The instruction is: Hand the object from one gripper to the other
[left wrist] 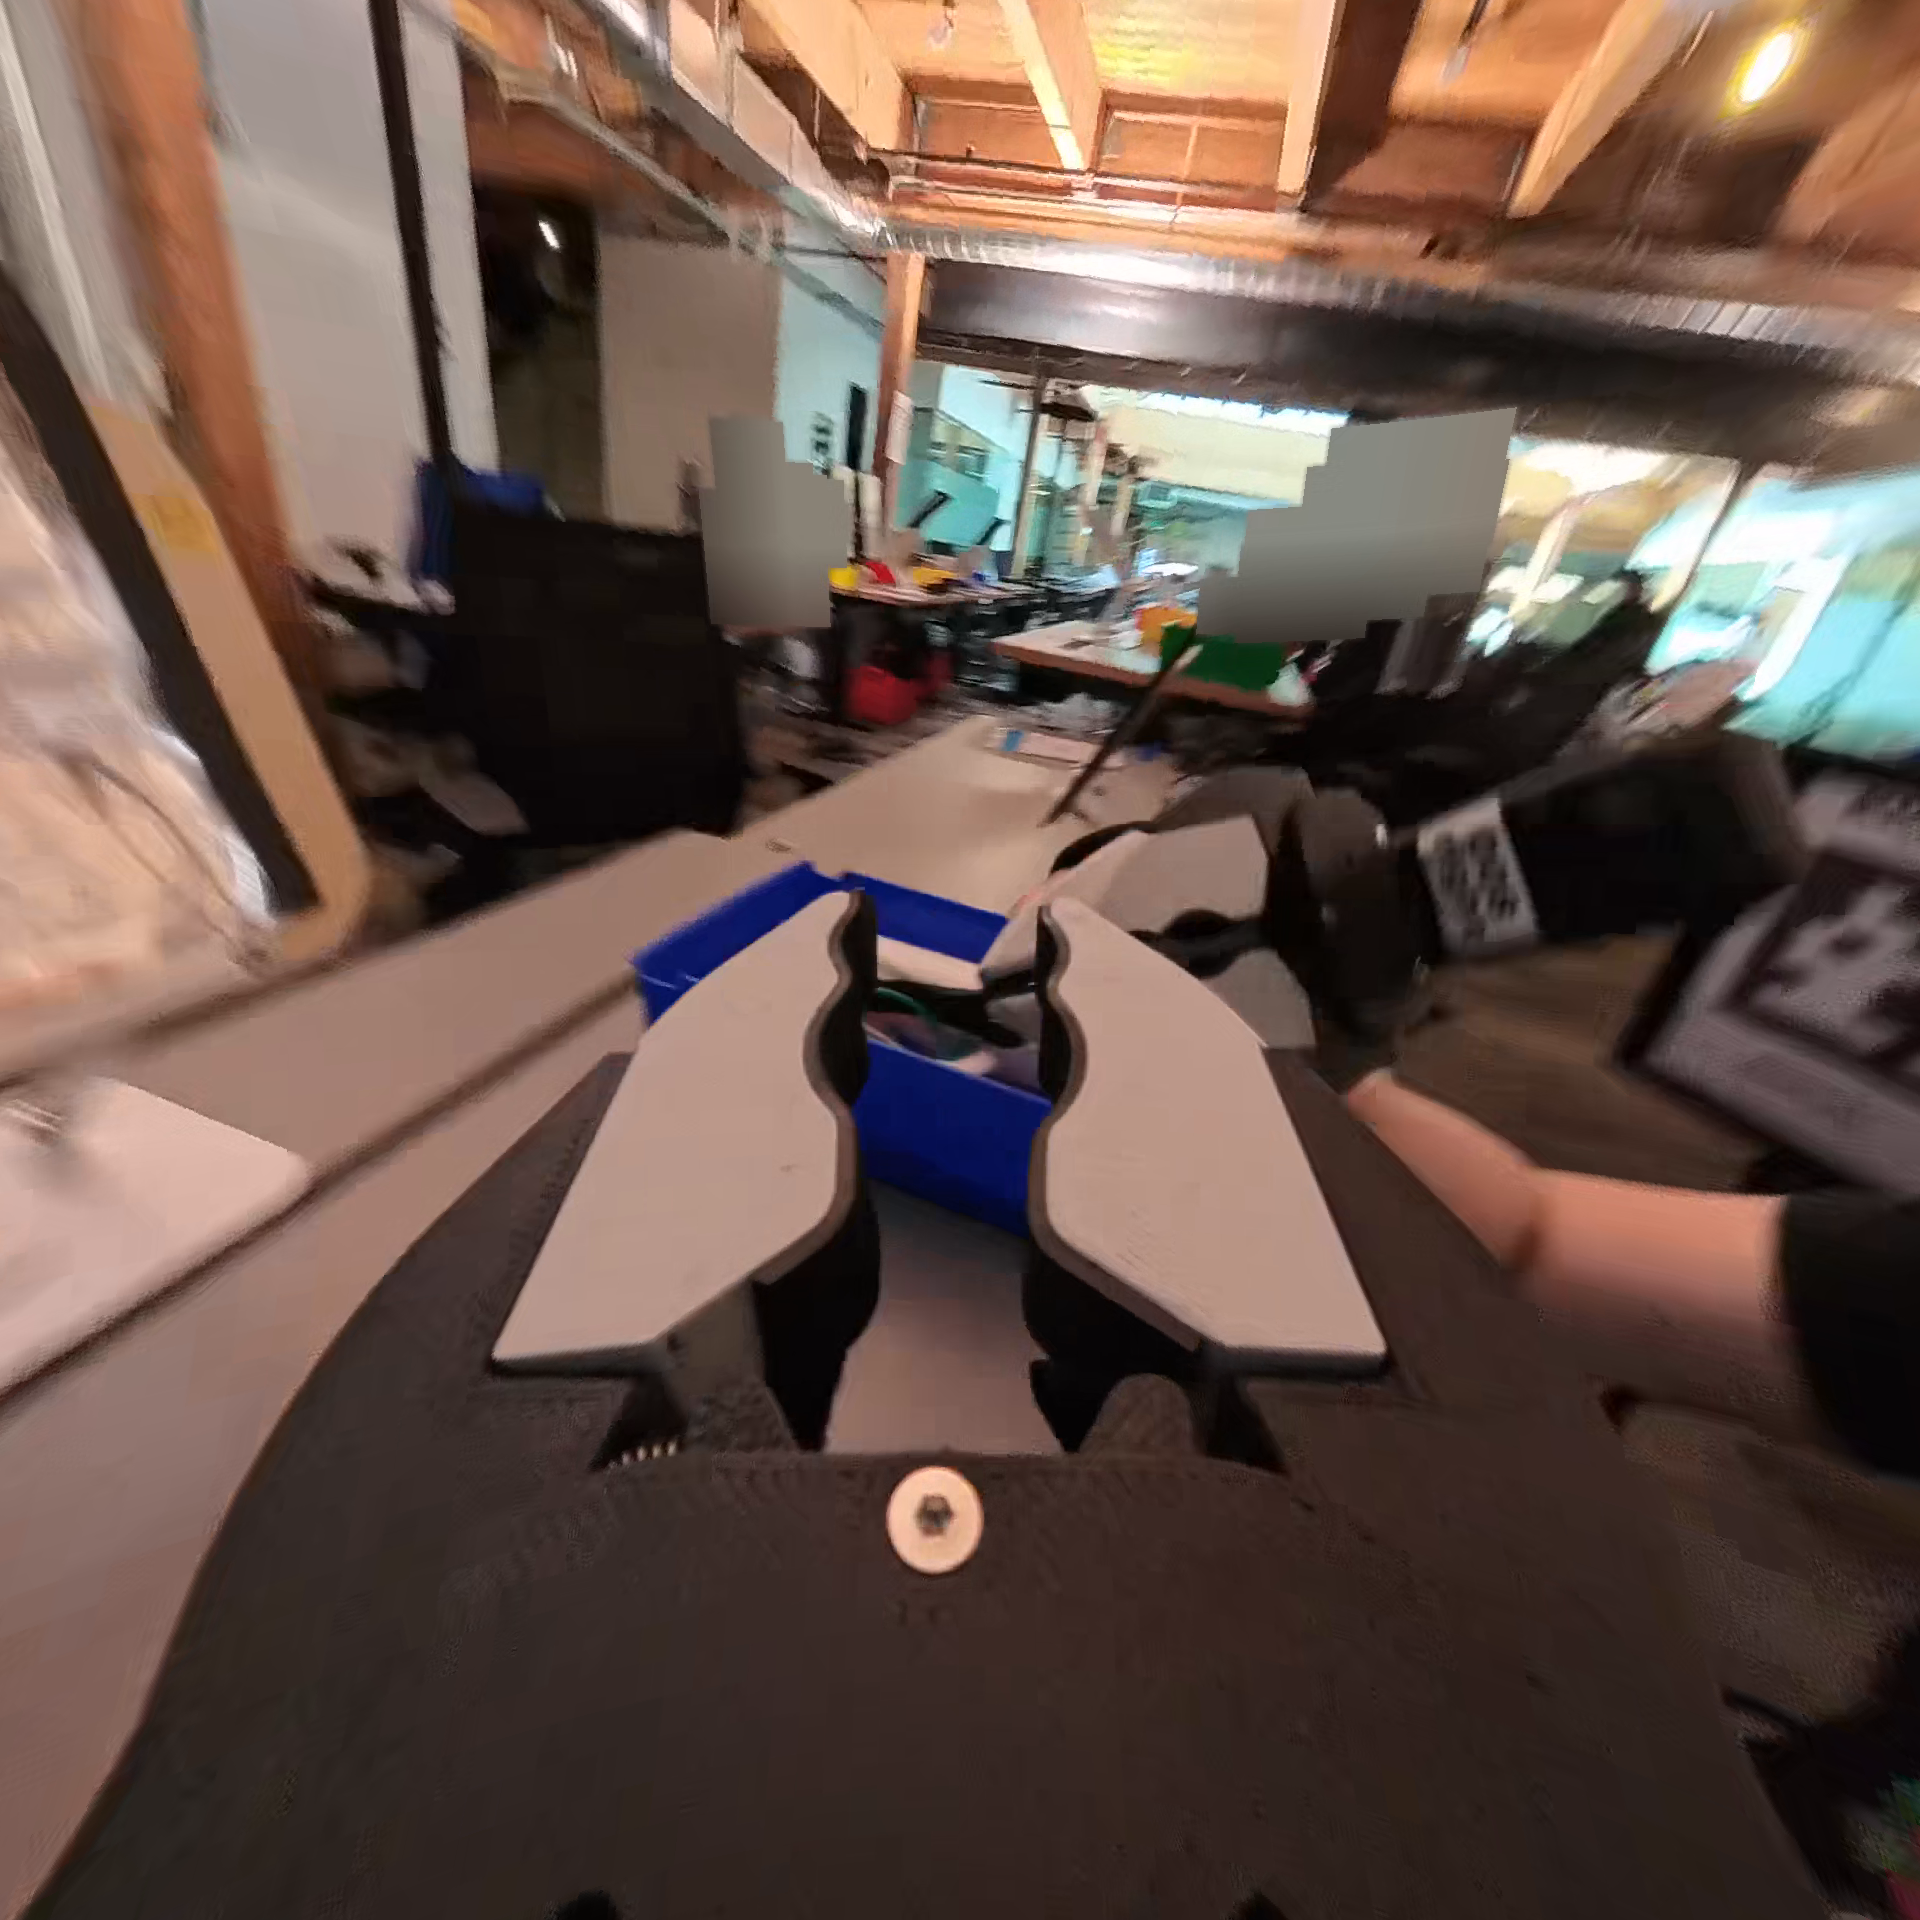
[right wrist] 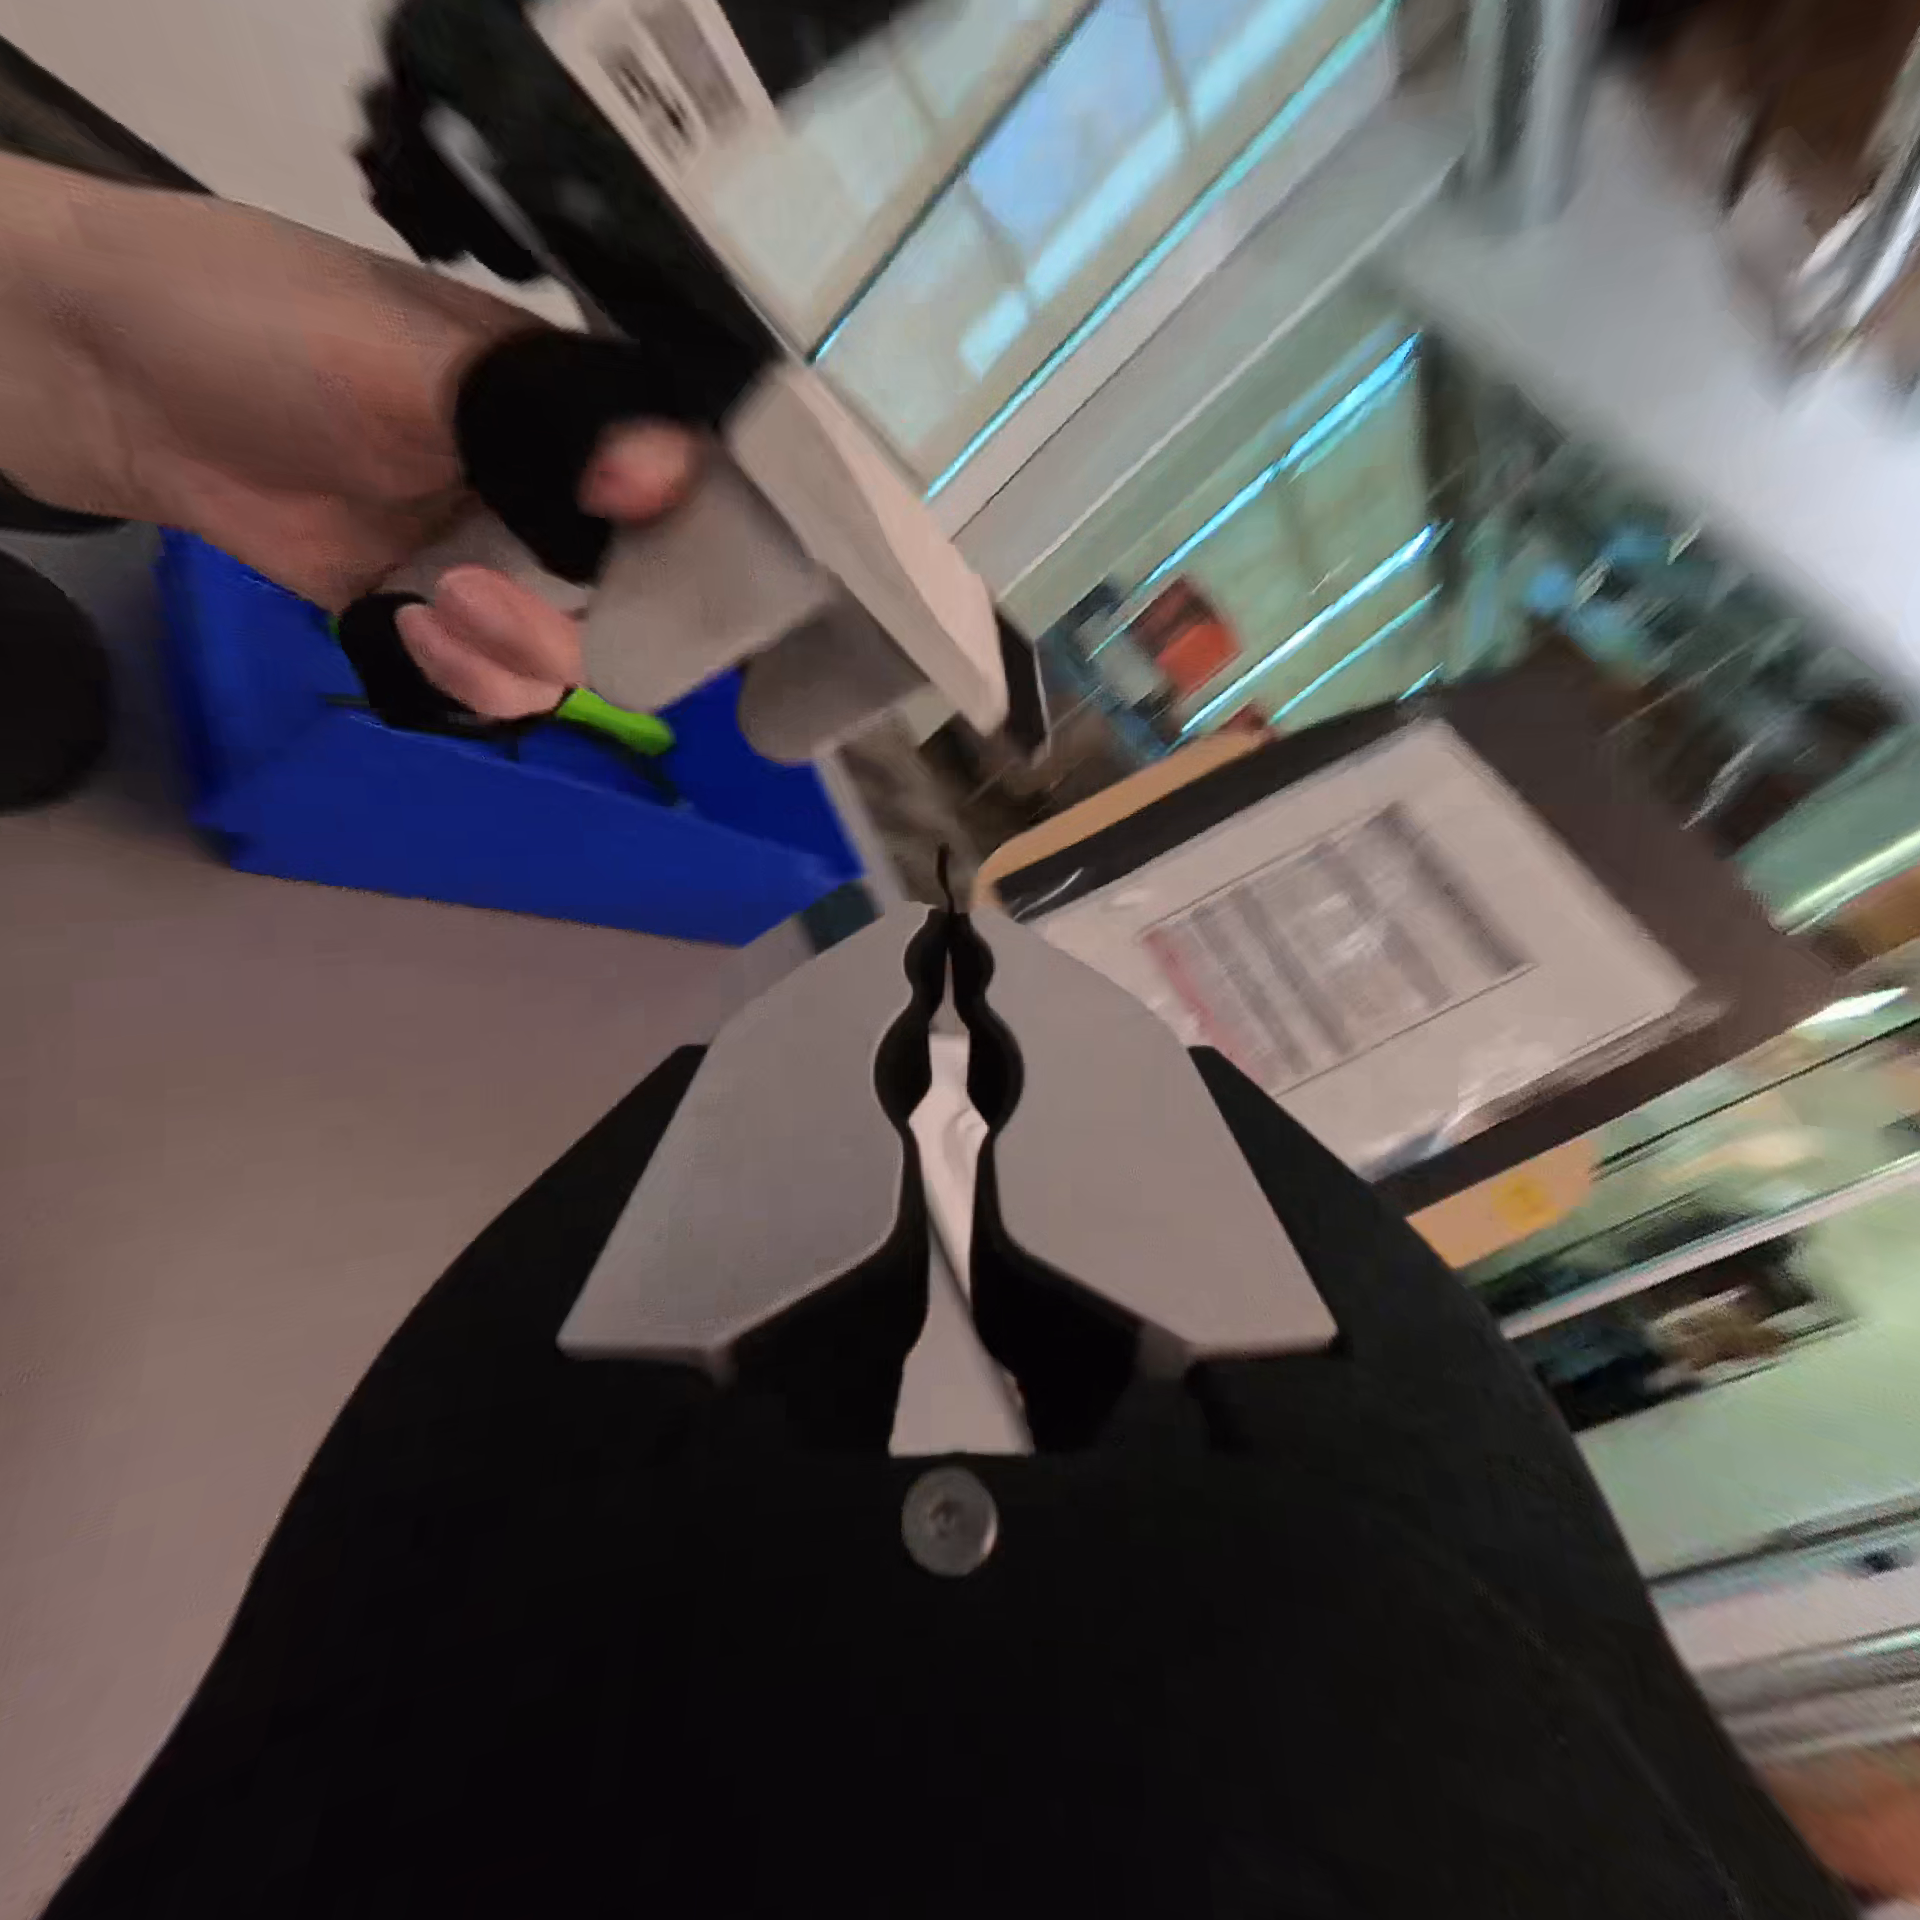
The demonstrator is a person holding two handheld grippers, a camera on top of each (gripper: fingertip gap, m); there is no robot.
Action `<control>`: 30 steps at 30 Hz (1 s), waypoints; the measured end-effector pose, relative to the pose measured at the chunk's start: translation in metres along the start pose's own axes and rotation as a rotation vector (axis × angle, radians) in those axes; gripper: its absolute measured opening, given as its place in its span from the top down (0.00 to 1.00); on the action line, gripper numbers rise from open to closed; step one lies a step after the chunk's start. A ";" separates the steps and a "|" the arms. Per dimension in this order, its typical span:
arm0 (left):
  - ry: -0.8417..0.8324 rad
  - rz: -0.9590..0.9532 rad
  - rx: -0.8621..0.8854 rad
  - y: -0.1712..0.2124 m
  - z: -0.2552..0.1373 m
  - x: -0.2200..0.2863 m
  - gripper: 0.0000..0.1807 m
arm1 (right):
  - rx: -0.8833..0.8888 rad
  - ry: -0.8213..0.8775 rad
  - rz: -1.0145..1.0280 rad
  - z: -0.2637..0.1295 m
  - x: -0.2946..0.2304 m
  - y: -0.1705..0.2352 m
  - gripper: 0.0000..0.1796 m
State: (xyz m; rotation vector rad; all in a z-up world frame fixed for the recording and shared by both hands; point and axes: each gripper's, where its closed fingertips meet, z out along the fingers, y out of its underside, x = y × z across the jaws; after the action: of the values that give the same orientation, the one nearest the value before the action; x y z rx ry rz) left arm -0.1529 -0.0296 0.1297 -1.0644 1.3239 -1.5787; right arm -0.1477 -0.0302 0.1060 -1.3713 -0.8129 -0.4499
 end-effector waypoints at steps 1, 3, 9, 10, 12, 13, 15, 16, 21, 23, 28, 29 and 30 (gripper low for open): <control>-0.012 0.095 -0.001 -0.004 -0.001 0.006 0.83 | -0.038 -0.030 0.077 0.002 0.001 0.006 0.99; -0.034 0.231 -0.013 -0.007 -0.003 0.017 0.81 | -0.084 -0.068 0.187 0.003 0.001 0.012 0.99; -0.147 0.355 -0.146 0.012 0.007 0.015 0.82 | -0.142 -0.053 0.202 0.004 -0.002 0.008 0.99; -0.156 0.345 -0.156 0.015 0.009 0.014 0.83 | -0.150 -0.040 0.178 0.004 -0.003 0.006 0.99; -0.147 0.313 -0.167 0.020 0.012 0.014 0.85 | -0.174 -0.012 0.119 0.004 -0.004 0.004 0.99; -0.145 0.299 -0.165 0.021 0.012 0.013 0.87 | -0.200 0.005 0.083 0.004 -0.004 0.006 0.99; -0.152 0.285 -0.164 0.021 0.013 0.012 0.88 | -0.224 0.031 0.032 0.005 -0.005 0.007 0.99; -0.154 0.282 -0.167 0.022 0.012 0.012 0.90 | -0.232 0.033 0.017 0.006 -0.006 0.008 0.99; -0.157 0.283 -0.190 0.026 0.013 0.011 0.98 | -0.261 0.055 -0.007 0.008 -0.004 0.013 0.99; -0.159 0.286 -0.179 0.023 0.012 0.011 1.00 | -0.239 0.062 -0.003 0.007 -0.003 0.011 0.99; -0.091 0.086 -0.044 -0.002 -0.002 0.006 1.00 | -0.122 0.104 -0.066 0.001 0.007 -0.004 0.86; -0.063 0.020 -0.004 -0.008 -0.007 0.004 1.00 | -0.101 0.124 -0.075 -0.003 0.012 -0.006 0.85; -0.031 -0.052 0.043 -0.016 -0.012 0.002 1.00 | -0.064 0.147 -0.075 -0.006 0.019 -0.009 0.84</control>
State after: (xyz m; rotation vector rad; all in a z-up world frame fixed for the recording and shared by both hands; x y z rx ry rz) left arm -0.1660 -0.0257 0.1443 -1.0996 1.2452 -1.6157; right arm -0.1402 -0.0345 0.1260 -1.3530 -0.7356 -0.6328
